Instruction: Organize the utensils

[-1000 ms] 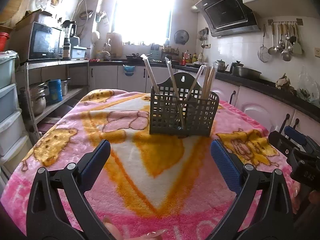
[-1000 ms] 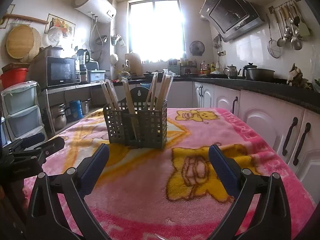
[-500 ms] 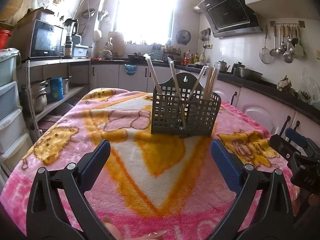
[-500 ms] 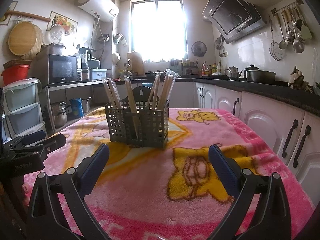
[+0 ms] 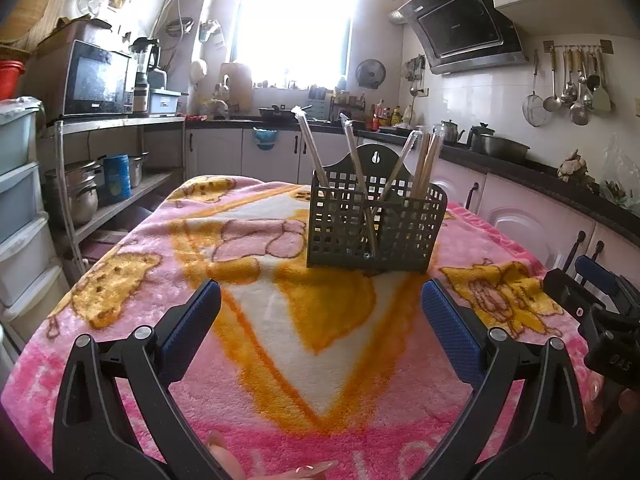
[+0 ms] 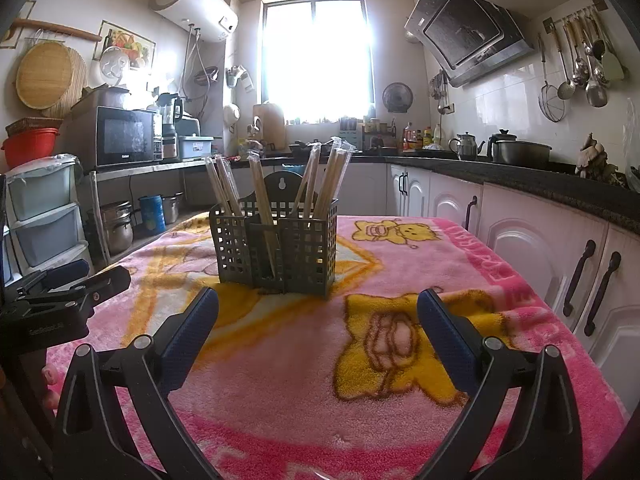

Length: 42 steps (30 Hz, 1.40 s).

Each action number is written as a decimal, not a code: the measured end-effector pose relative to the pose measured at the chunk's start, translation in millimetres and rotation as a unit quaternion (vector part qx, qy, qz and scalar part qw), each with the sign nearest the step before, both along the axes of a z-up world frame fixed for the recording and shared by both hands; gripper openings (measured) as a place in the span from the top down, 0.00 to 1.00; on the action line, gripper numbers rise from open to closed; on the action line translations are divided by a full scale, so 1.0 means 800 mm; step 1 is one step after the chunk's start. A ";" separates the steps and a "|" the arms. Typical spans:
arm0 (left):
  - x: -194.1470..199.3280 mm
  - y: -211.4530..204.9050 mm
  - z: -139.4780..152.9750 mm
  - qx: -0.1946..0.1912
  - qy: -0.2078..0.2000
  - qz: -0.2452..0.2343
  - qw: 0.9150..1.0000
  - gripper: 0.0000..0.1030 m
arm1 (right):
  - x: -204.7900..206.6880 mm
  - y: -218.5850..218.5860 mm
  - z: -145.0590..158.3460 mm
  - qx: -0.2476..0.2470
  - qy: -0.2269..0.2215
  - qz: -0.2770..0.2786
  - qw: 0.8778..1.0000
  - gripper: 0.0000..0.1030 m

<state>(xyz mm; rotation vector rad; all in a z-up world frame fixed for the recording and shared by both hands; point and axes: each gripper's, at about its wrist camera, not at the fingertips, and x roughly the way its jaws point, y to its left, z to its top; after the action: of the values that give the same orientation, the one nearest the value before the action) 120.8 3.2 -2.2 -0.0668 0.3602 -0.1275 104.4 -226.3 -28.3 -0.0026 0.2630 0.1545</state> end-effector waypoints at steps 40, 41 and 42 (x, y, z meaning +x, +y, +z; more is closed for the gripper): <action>0.000 0.002 -0.003 0.001 0.001 -0.003 1.000 0.11 | -0.002 -0.001 -0.002 -0.001 0.003 0.001 1.000 0.06; 0.000 0.002 -0.003 0.000 0.002 -0.003 1.000 0.11 | -0.001 -0.001 -0.002 -0.001 0.004 0.001 1.000 0.06; 0.000 0.003 -0.004 -0.001 0.003 -0.003 1.000 0.11 | -0.001 -0.001 -0.002 -0.001 0.004 0.001 1.000 0.06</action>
<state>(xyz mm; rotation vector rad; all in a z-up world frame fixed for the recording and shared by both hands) 121.2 5.9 -5.3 -0.0684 0.3667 -0.1341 103.4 -227.4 -29.8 -0.0034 0.2708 0.1559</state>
